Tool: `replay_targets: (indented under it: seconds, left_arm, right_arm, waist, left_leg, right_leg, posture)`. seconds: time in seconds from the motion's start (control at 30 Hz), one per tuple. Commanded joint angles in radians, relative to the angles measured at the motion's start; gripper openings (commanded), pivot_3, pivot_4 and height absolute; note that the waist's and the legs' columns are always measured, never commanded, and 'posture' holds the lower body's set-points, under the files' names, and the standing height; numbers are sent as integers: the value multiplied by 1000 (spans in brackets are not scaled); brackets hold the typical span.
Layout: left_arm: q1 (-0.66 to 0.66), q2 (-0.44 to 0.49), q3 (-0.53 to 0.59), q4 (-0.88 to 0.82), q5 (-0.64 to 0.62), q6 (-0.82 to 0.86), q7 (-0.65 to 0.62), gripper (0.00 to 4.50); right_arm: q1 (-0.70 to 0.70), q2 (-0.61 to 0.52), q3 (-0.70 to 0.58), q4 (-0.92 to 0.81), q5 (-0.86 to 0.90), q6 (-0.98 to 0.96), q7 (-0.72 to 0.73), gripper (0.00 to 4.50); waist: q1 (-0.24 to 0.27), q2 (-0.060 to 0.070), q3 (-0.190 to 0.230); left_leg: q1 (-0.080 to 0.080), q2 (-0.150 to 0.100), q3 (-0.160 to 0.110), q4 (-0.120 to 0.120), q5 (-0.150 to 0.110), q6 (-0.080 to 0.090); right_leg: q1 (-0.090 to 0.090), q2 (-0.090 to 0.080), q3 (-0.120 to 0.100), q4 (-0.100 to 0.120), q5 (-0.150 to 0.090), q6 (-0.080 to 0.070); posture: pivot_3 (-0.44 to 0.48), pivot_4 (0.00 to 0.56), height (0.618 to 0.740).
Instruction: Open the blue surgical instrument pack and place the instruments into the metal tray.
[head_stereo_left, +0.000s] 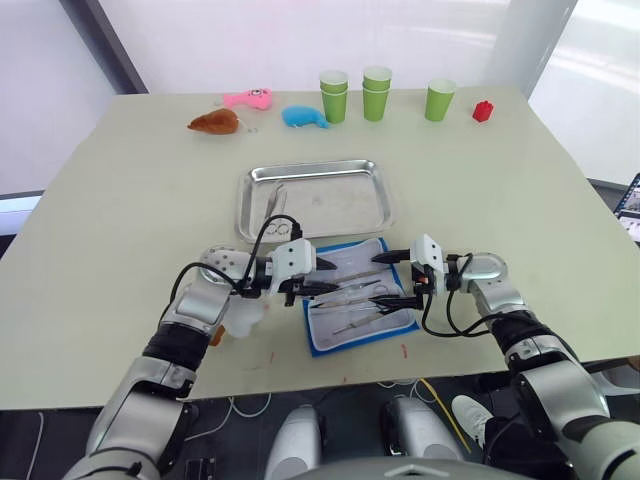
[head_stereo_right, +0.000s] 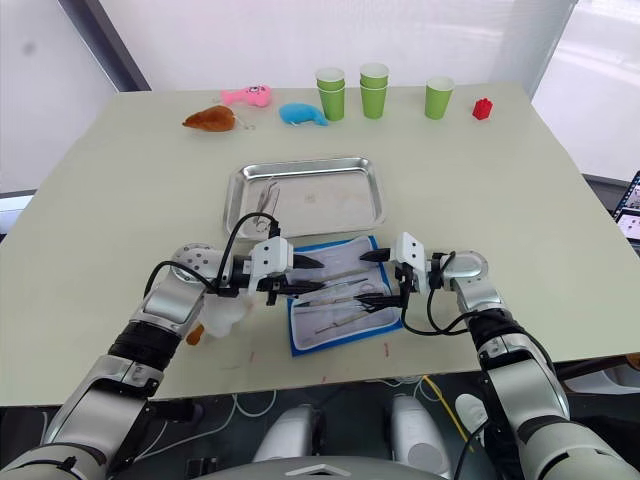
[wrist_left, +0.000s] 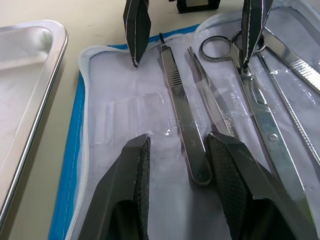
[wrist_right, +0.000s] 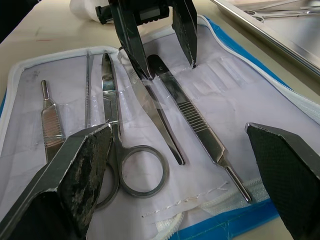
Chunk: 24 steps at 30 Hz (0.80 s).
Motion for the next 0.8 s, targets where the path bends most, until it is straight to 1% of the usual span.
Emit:
replay_targets:
  seconds: [0.03, 0.07, 0.1, 0.13, 0.17, 0.2, 0.23, 0.53, 0.7, 0.8]
  left_arm:
    - [0, -3, -16, 31, 31, -3, 14, 1909]
    - [2, -4, -14, 30, 29, 2, 14, 1909]
    - [4, -6, -11, 28, 24, 11, 11, 1383]
    - [6, -7, -10, 25, 21, 16, 10, 1155]
    - [8, -8, -8, 22, 20, 19, 9, 654]
    - [9, -8, -7, 20, 20, 20, 8, 261]
    - [11, -8, -5, 18, 21, 22, 11, 59]
    - [28, 17, 28, -101, -17, 127, 16, 59]
    - [25, 52, 35, -172, -31, 205, 6, 59]
    - [27, 83, 49, -247, -58, 284, -5, 59]
  right_arm:
    - [67, -10, 57, 77, -79, 43, -22, 4500]
    - [67, -10, 58, 77, -79, 43, -21, 4500]
    - [66, -10, 58, 76, -79, 43, -21, 4500]
    - [67, -10, 59, 76, -79, 44, -20, 4500]
    - [67, -10, 59, 75, -79, 44, -19, 4500]
    - [67, -11, 59, 75, -79, 44, -18, 4500]
    - [67, -11, 60, 75, -79, 45, -18, 4500]
    - [67, -11, 61, 74, -78, 49, -13, 4500]
    - [66, -10, 61, 75, -79, 49, -13, 4500]
    - [65, -9, 61, 75, -78, 50, -14, 4500]
  waist:
    - [0, 0, 0]
    - [0, 1, 0]
    - [0, 1, 0]
    - [1, 1, -1]
    - [2, 2, -1]
    - [2, 2, -1]
    - [2, 2, -1]
    - [1, 3, -1]
    - [0, 4, -1]
    - [-1, 3, -1]
  left_leg:
    - [0, 0, 0, 0, 0, 0]
    - [0, 0, 0, 0, 0, 0]
    - [0, 0, 0, 0, 0, 0]
    - [0, 0, 0, 0, 0, 0]
    - [0, 0, 0, 0, 0, 0]
    - [0, 0, 0, 0, 0, 0]
    - [0, 0, 0, 0, 0, 0]
    - [0, 0, 0, 0, 0, 0]
    - [0, 0, -1, 0, 0, 0]
    - [0, 0, 0, 0, 0, 0]
  right_leg:
    - [0, 0, 0, 0, 0, 0]
    - [0, 0, 0, 0, 0, 0]
    - [0, 0, 0, 0, 0, 0]
    - [0, 0, 0, 0, 0, 0]
    - [0, 0, 0, 0, 0, 0]
    - [0, 0, 0, 0, 0, 0]
    - [0, 0, 0, 0, 0, 0]
    - [0, 0, 0, 0, 0, 0]
    - [0, 0, 0, 0, 0, 0]
    - [0, 0, 0, 0, 0, 0]
  posture:
    - [0, 150, 740]
    - [0, 150, 740]
    - [0, 150, 740]
    - [0, 150, 740]
    - [0, 150, 740]
    - [0, 150, 740]
    - [0, 150, 740]
    - [0, 150, 740]
    - [0, 150, 740]
    - [0, 150, 740]
